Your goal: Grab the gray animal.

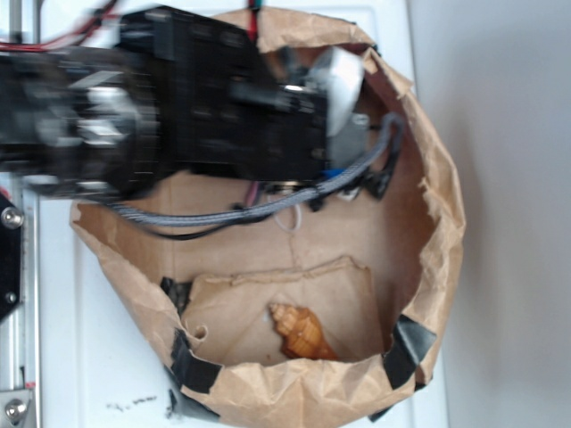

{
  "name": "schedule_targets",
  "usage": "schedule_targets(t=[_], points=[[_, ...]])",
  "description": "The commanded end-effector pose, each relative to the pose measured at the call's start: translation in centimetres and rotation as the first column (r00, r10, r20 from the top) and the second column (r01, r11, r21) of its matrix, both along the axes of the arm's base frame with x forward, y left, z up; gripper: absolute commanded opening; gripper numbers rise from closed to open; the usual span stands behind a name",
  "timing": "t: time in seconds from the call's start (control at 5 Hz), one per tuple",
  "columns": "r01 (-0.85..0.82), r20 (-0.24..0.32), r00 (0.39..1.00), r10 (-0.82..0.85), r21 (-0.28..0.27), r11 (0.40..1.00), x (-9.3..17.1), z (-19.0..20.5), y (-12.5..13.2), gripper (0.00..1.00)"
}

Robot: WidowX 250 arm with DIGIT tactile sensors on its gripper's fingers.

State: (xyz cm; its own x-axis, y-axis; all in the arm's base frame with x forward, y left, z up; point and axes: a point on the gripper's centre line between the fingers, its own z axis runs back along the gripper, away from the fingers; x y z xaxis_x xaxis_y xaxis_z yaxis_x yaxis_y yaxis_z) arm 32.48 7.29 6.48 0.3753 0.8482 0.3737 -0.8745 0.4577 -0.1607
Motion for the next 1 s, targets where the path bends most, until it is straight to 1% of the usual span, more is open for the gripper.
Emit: schedule_targets(t=[0.0, 0.2, 0.4, 0.6, 0.8], points=[[-0.024, 0.069, 0.997, 0.023, 0.018, 1.000, -5.8, 1.9, 1.8, 0.00], [0.005, 0.104, 0.995, -0.007, 0.014, 1.000, -6.4, 2.7, 1.6, 0.00], [0.020, 0.119, 0.993, -0.021, 0.007, 1.000, -7.1, 3.4, 1.4, 0.00], [0.026, 0.127, 0.992, -0.025, -0.005, 1.000, -6.1, 3.7, 1.2, 0.00], [0.023, 0.133, 0.991, -0.021, -0.013, 1.000, -6.4, 4.1, 1.2, 0.00]])
